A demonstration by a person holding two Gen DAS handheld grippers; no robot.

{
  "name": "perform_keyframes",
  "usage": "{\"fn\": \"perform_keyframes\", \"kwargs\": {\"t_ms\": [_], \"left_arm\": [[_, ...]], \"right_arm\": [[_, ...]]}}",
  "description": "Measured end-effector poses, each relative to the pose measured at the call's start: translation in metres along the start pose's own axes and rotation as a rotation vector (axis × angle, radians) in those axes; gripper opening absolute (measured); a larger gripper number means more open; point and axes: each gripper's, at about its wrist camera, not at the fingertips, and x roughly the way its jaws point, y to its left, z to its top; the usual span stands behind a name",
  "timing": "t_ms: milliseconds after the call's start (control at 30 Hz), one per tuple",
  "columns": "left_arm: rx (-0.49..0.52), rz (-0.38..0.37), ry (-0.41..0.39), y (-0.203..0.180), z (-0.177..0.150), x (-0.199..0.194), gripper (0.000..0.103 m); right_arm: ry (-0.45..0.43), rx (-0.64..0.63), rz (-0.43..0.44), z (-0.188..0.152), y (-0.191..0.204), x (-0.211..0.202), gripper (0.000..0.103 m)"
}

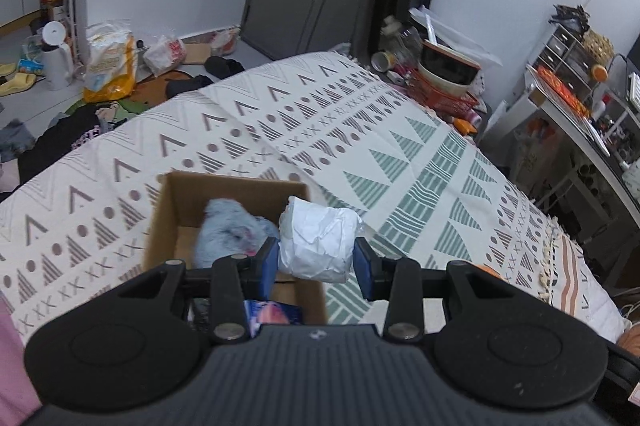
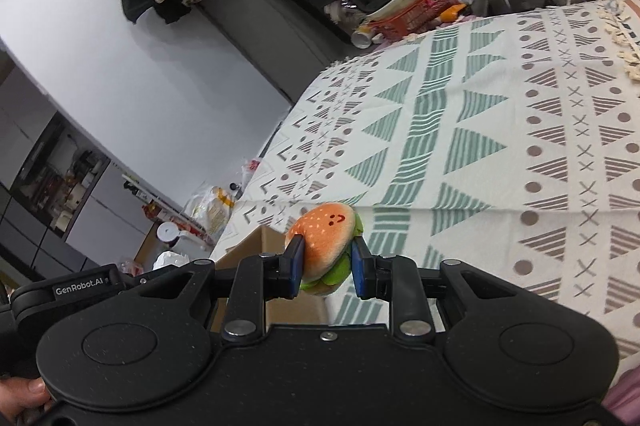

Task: Organize soft objects
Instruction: 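Carry the paper ball and hamburger plush into the box with both grippers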

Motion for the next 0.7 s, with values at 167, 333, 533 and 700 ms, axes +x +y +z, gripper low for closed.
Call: {"fn": "perform_keyframes", "kwargs": {"t_ms": [167,333,533,700], "left_arm": [[-0.051,0.013,-0.013,0.026,0.003,-0.006,0.039],[-0.109,0.028,-0.020,0.052,0.008,-0.005,0.039],[-0.161,0.032,-0.020,0.074,0.006,0.007,0.039],[-0.183,0.048,-0.005,0.090,0.004,0.024,0.039]], "right_arm": [[0.005,-0.026,0.016,-0.008,0.020,0.003,0.024],[0.019,-0.046,0.019,-0.015,0.036,0.009,0.024],[0.035,-0.064,0.023,-0.021,0.053,0.022,0.024],[0.052,-0.074,0.019,-0.025,0.064,0.037,0.024]]}}
